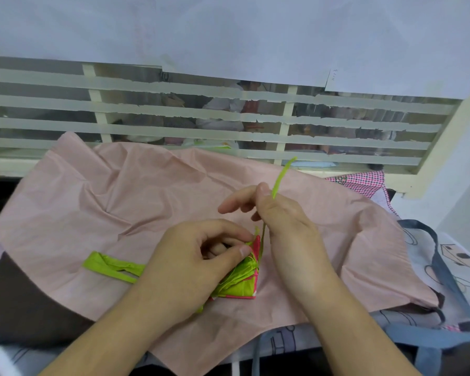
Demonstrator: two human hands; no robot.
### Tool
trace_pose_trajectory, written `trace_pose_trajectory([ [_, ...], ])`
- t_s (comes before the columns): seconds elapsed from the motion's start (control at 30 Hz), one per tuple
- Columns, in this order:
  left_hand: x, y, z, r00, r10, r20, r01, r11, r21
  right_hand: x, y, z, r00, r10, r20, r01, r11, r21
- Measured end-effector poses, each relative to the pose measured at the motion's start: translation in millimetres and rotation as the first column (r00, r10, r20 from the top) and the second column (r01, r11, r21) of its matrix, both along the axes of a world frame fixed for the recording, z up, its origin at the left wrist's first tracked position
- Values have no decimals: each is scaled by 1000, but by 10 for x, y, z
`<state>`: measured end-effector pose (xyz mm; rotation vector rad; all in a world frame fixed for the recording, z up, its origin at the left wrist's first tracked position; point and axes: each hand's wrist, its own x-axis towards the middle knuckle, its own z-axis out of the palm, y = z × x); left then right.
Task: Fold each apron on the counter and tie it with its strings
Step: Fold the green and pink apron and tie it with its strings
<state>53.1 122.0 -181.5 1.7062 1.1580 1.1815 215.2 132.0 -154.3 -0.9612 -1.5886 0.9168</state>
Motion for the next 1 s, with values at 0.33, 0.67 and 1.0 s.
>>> trace_pose_trajectory([
  [0.33, 81, -71, -1, 999, 23, -30, -20, 997, 71, -117, 71, -155, 966, 167, 197, -178, 983, 38],
  [0.67, 34, 17, 15, 940, 83, 330, -38, 989, -141, 72, 174, -88, 1000, 11, 17, -10, 999, -42],
  [1.0, -23, 61, 10, 914, 137, 382, -71, 981, -183, 150, 166, -56, 911, -96, 402, 92, 995, 28],
])
